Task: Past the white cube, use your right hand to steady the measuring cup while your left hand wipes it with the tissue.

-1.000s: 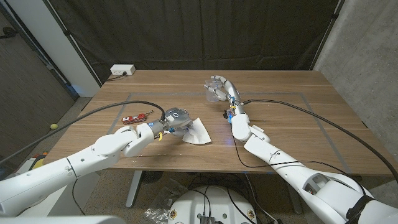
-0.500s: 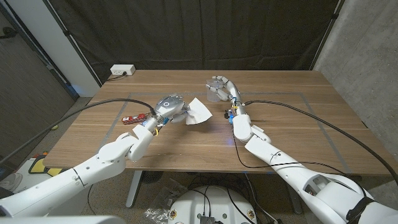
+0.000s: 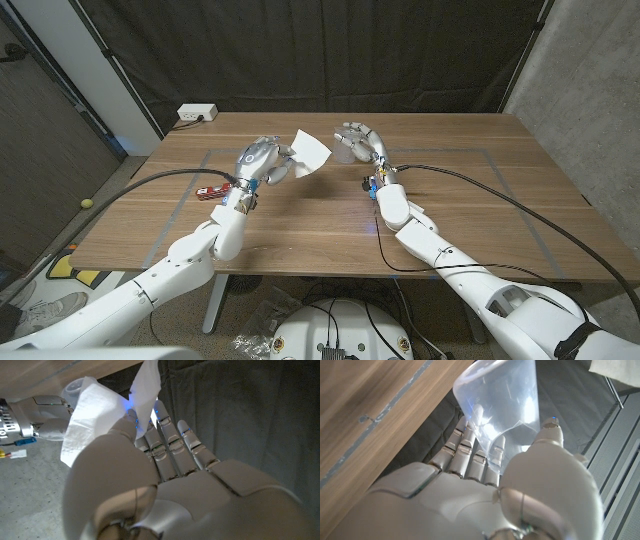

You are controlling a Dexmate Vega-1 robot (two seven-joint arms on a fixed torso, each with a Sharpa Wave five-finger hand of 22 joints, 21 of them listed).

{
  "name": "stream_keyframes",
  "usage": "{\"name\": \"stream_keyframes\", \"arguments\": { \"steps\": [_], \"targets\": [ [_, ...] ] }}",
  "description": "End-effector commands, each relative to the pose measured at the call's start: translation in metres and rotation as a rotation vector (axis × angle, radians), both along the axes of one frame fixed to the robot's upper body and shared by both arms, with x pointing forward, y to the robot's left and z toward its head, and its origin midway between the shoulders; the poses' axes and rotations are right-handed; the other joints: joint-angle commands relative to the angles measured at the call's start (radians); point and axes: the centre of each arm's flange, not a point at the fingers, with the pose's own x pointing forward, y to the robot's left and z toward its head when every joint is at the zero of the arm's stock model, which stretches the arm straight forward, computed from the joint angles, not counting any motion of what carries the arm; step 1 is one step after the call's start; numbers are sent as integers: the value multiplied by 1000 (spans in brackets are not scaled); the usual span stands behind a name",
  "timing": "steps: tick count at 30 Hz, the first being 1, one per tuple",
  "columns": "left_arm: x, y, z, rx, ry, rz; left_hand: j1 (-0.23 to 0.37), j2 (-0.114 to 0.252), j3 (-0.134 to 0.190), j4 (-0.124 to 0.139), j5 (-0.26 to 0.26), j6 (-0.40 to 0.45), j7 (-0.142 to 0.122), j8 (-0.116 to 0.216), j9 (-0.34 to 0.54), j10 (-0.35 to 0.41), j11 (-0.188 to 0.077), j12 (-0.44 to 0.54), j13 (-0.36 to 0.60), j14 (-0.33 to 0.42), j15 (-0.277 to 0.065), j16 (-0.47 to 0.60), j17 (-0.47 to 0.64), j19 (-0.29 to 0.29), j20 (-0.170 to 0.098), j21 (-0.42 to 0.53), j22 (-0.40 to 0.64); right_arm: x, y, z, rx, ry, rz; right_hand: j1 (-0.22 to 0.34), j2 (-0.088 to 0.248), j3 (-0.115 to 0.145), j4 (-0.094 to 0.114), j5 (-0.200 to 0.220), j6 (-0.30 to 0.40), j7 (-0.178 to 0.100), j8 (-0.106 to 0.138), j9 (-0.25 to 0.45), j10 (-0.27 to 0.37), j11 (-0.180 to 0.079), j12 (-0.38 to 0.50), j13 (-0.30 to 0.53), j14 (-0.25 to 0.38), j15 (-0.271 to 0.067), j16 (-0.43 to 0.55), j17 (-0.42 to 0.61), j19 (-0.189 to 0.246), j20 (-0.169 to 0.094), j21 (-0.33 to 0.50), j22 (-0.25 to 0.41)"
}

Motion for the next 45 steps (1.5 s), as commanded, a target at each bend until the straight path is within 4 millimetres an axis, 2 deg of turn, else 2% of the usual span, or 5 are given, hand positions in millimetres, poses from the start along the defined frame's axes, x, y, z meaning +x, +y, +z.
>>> {"name": "stream_keyframes", "arguments": {
  "steps": [1,13,27,45],
  "targets": [
    [8,1,8,-207,-14,-118,11,3,-4,1,3,27,27,-6,3,23,-23,16,38,14,-105,-4,7,8,-2,8,3,-6,2,-1,80,15,168,8,3,-11,-2,-1,13,1,6,2,12,-2,-1,2,11,-158,6,6,4,-85,6,3],
    [27,-8,18,-278,-27,-186,16,2,-7,6,4,30,29,-14,3,9,-22,33,60,18,-105,-14,16,11,0,18,4,-17,11,0,99,16,296,12,7,-18,-1,-2,20,1,9,3,23,-2,-2,5,22,-159,10,14,6,-85,15,3],
    [44,-21,30,-297,28,-254,20,0,-9,9,5,36,29,-21,4,-3,-22,48,80,14,-102,-29,24,6,4,25,6,-25,25,5,82,-6,368,15,11,-26,1,-2,24,1,10,3,27,-2,-5,9,27,-159,11,20,6,-85,23,3],
    [59,-27,49,-245,317,-454,14,-11,-15,20,25,40,0,-32,6,-41,-23,50,106,-57,-102,-80,28,-32,30,23,7,-20,27,9,79,-8,363,16,14,-39,5,-3,17,3,7,4,22,0,-14,15,23,-158,4,25,0,-87,32,3]
  ]
}}
